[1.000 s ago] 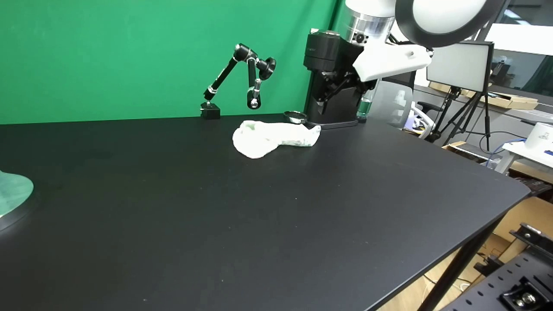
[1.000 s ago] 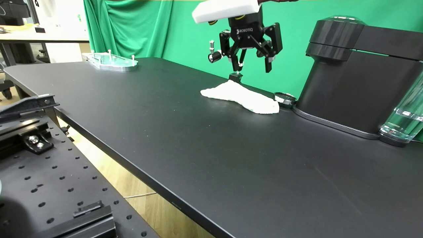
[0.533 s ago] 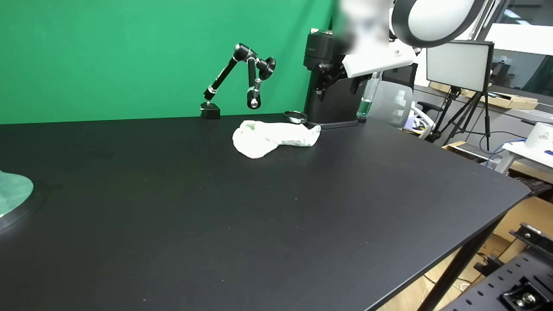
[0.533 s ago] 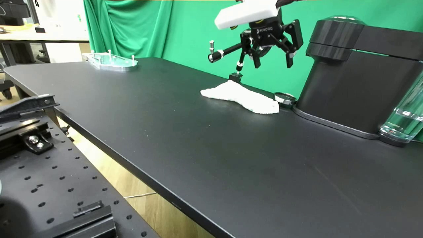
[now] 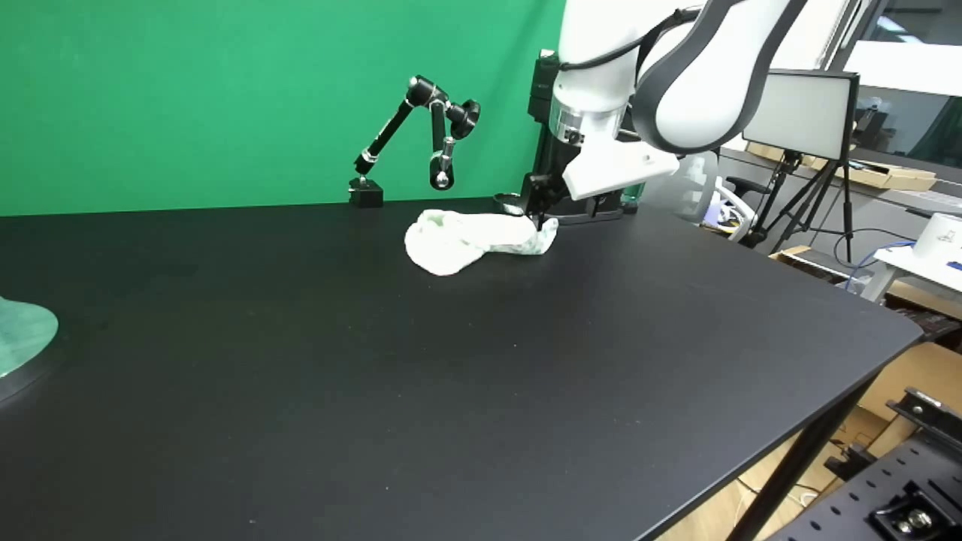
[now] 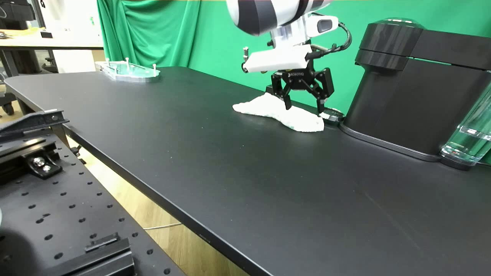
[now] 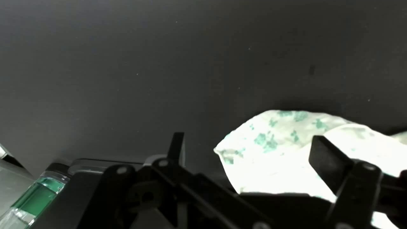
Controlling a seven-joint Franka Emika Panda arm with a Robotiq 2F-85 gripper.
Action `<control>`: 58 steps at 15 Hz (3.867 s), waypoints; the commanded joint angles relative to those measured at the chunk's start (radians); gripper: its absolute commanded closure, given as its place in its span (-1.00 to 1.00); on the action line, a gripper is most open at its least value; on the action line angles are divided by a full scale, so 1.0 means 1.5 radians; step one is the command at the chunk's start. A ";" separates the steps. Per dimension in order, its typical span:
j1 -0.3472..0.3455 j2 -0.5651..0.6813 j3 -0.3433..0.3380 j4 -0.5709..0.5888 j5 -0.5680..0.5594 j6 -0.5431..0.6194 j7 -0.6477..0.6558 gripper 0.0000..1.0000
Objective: Hang the white cloth on the black object
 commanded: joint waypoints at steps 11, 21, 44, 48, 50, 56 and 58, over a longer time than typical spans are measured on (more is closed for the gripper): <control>-0.020 0.116 0.009 0.086 0.043 0.143 -0.007 -1.00; -0.048 0.126 0.041 0.082 0.080 0.130 -0.026 0.38; 0.050 -0.034 0.093 0.074 0.072 0.159 -0.040 0.99; 0.072 -0.055 0.080 0.069 0.069 0.145 -0.032 0.99; 0.082 -0.068 0.071 0.062 0.064 0.138 -0.026 0.99; 0.147 -0.137 -0.015 0.032 0.035 0.109 0.012 0.99; 0.170 -0.171 -0.034 0.031 0.025 0.098 0.023 0.99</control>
